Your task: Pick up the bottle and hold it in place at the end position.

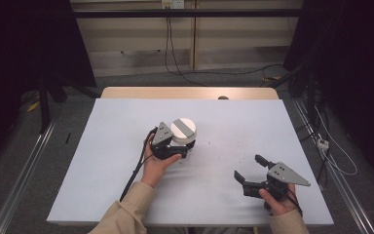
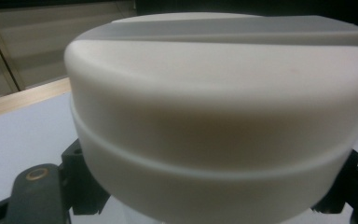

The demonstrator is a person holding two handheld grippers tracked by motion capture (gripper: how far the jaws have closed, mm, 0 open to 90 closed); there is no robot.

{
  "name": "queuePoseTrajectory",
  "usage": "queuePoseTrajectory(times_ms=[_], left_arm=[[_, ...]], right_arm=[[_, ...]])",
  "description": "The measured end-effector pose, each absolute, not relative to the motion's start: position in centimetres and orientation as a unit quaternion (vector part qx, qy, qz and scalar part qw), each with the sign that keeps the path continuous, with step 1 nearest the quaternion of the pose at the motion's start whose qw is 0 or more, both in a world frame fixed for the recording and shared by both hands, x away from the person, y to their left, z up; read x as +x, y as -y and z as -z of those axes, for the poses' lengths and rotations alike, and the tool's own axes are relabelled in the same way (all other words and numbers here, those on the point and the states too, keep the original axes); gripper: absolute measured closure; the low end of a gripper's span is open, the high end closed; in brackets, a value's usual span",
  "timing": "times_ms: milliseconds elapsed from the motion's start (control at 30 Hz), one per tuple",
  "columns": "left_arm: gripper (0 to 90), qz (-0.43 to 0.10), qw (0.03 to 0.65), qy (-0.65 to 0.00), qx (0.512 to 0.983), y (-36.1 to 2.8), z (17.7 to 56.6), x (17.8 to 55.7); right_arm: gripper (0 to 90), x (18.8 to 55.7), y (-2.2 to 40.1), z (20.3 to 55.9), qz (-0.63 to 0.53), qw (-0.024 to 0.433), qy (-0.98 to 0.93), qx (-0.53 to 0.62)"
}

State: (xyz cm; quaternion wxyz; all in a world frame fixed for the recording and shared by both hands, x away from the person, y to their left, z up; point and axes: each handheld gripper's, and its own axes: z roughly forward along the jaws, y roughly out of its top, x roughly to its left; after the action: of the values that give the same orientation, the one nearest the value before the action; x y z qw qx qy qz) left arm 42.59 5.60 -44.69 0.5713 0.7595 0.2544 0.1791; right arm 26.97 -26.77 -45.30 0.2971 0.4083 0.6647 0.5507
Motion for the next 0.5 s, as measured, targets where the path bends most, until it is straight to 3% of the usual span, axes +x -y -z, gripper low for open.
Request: queuePoseTrajectory(times_ms=[500], left_arm=[[18.4, -0.183, 0.571, -0.256, 0.759, -4.60, 44.76, 43.52]], right_arm=[[4.9, 27.03, 26.80, 45.35, -0.550, 0.297, -0.665, 0.409]])
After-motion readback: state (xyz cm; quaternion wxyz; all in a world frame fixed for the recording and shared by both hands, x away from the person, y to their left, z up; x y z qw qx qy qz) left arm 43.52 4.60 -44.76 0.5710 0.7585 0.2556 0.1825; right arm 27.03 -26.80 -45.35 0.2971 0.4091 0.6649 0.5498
